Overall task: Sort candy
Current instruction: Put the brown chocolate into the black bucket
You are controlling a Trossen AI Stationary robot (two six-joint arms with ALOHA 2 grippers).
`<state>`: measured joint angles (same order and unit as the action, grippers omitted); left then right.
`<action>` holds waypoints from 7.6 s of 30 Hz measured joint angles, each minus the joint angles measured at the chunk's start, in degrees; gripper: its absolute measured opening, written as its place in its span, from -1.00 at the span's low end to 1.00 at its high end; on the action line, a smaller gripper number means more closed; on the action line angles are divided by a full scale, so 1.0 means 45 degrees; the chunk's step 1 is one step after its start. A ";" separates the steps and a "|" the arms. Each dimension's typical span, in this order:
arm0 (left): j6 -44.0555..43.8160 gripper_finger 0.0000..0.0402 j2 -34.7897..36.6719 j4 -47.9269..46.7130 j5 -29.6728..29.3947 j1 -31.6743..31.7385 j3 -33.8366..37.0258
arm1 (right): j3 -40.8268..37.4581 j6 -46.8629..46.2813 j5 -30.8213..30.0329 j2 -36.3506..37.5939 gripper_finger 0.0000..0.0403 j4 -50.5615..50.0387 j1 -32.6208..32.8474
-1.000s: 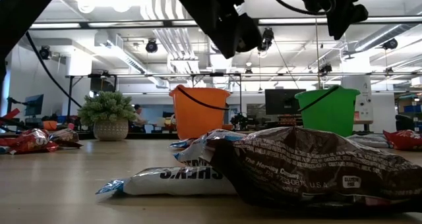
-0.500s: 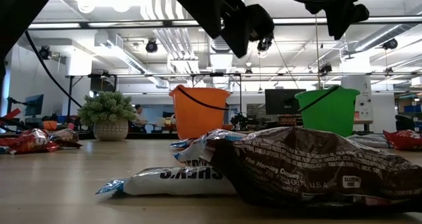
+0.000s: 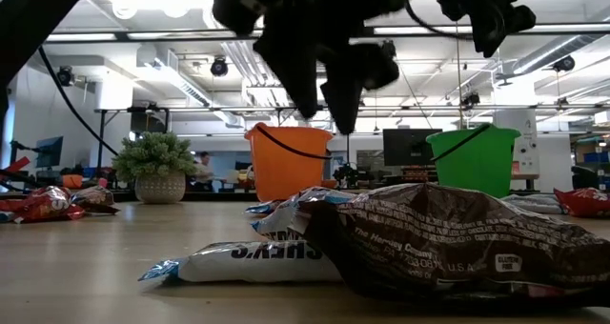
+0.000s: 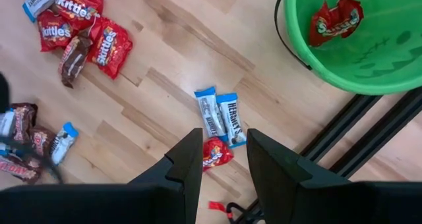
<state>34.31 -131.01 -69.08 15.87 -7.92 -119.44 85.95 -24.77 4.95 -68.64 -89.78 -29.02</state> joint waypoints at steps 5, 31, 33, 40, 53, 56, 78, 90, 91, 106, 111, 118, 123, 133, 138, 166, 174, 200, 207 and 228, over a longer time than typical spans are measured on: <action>-0.0036 -0.04 -0.0417 -0.0042 0.0011 -0.0127 0.0006 | 0.0000 -0.0057 0.0004 0.0000 -0.46 -0.0005 0.0000; 0.0414 -0.04 -0.0429 0.1741 0.0276 -0.1021 0.0831 | 0.0000 -0.0345 0.0003 0.0000 -0.46 -0.0006 0.0000; 0.0416 -0.04 -0.0429 0.2041 0.0268 -0.1020 0.0966 | 0.0000 -0.0373 0.0005 0.0000 -0.46 -0.0005 0.0000; 0.0433 -0.04 -0.0429 0.2332 0.0254 -0.1033 0.1484 | 0.0000 -0.0410 0.0005 0.0000 -0.46 -0.0005 0.0000; 0.0560 -0.04 -0.0429 0.3123 0.0239 -0.1031 0.1891 | 0.0000 -0.0410 0.0005 0.0000 -0.46 0.0000 0.0000; 0.0681 -0.04 -0.0429 0.3130 0.0236 -0.1031 0.1917 | 0.0000 -0.0410 0.0005 0.0000 -0.46 0.0000 0.0001; 0.0672 -0.17 -0.0429 0.3949 -0.0096 -0.0929 0.2934 | 0.0000 -0.0605 0.0005 0.0000 -0.46 0.0010 0.0005; -0.0302 -0.94 -0.0405 0.3973 -0.0023 -0.0866 0.2935 | 0.0000 -0.0604 0.0000 0.0000 -0.46 0.0015 0.0002; -0.0368 -0.94 -0.0405 0.3973 -0.0025 -0.0866 0.2935 | 0.0000 -0.0604 0.0000 0.0000 -0.46 0.0015 0.0005; -0.0846 -1.00 -0.0166 0.2277 -0.0231 -0.0861 0.2939 | -0.0005 -0.0148 0.0013 0.0000 -0.46 0.0155 0.0009; -0.0842 -1.00 0.0238 0.1603 -0.0736 -0.0854 0.2382 | -0.0005 0.0252 0.0579 -0.0005 -0.46 0.0250 0.0063; -0.0789 -1.00 0.0265 0.0147 -0.1421 -0.0696 0.0019 | -0.0005 0.0344 0.0680 -0.0005 -0.46 0.0910 0.0062; -0.0792 -1.00 0.0265 -0.1658 -0.2643 -0.0280 -0.2040 | -0.0005 0.0480 0.0770 -0.0005 -0.46 0.1219 0.0062; -0.1505 -1.00 0.1323 -0.3364 -0.2960 0.0967 -0.3107 | -0.0005 0.0621 0.1912 -0.0024 -0.39 0.1854 0.0058; -0.1443 -1.00 0.1639 -0.3470 -0.3613 0.1264 -0.3098 | -0.0005 0.0639 0.1896 -0.0024 -0.20 0.1902 0.0058; -0.2065 -1.00 0.4534 -0.1001 -0.6124 0.3349 -0.3093 | -0.0016 -0.1102 0.3599 -0.0029 0.04 0.9203 0.1642; -0.1983 -1.00 0.4387 -0.0178 -0.6239 0.3346 -0.3093 | -0.0372 -0.1886 0.3515 -0.0029 0.04 1.0498 0.1958; -0.2032 -1.00 0.4054 0.0742 -0.6303 0.3380 -0.3093 | -0.0811 -0.1964 0.2846 -0.0539 -0.05 1.1463 0.2506; -0.2037 -1.00 0.4054 0.0734 -0.5954 0.3384 -0.3093 | -0.0811 -0.1860 0.2454 -0.0525 -0.29 1.1468 0.2505; -0.2103 -0.95 0.4054 0.0729 -0.5959 0.3389 -0.3093 | -0.0806 -0.1663 0.2583 -0.0510 -0.91 1.1364 0.2501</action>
<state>24.85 -112.77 -65.80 -10.94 7.33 -133.36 82.32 -32.25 16.57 -70.94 -38.64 -17.76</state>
